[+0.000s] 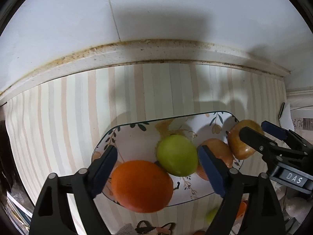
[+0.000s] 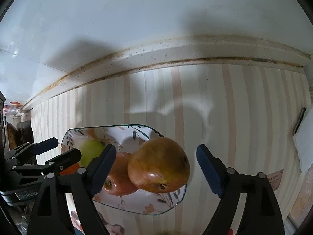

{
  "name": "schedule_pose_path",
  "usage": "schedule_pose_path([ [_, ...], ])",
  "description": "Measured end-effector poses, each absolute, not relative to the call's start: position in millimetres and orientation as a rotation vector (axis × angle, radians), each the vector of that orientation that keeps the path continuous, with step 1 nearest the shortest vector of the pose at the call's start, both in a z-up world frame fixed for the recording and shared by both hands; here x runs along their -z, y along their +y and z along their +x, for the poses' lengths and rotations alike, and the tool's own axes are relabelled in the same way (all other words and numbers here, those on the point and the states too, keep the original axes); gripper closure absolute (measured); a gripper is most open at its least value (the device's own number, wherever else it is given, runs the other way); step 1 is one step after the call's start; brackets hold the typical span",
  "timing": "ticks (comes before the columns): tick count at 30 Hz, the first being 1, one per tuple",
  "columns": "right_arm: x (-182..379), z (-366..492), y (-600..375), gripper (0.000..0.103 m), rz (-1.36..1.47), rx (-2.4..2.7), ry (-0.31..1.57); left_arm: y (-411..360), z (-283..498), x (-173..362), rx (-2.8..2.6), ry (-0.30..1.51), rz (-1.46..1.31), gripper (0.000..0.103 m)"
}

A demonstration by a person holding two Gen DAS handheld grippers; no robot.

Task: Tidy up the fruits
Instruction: 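Carry the green apple and brown apple onto the plate and release both, then move both open tools back toward the remaining fruit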

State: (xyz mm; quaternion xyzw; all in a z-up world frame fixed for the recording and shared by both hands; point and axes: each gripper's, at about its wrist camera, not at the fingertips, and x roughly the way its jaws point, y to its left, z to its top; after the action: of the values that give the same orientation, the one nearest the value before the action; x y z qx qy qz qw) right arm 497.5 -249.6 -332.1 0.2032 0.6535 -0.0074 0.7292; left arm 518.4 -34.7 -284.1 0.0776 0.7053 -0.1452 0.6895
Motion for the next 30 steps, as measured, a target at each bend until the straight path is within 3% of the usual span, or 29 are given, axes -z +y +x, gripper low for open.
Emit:
schedule_pose_path([
  [30, 201, 315, -169, 0.009, 0.211, -0.002, 1.171, 40, 339, 178, 0.168, 1.24, 0.1, 0.017],
])
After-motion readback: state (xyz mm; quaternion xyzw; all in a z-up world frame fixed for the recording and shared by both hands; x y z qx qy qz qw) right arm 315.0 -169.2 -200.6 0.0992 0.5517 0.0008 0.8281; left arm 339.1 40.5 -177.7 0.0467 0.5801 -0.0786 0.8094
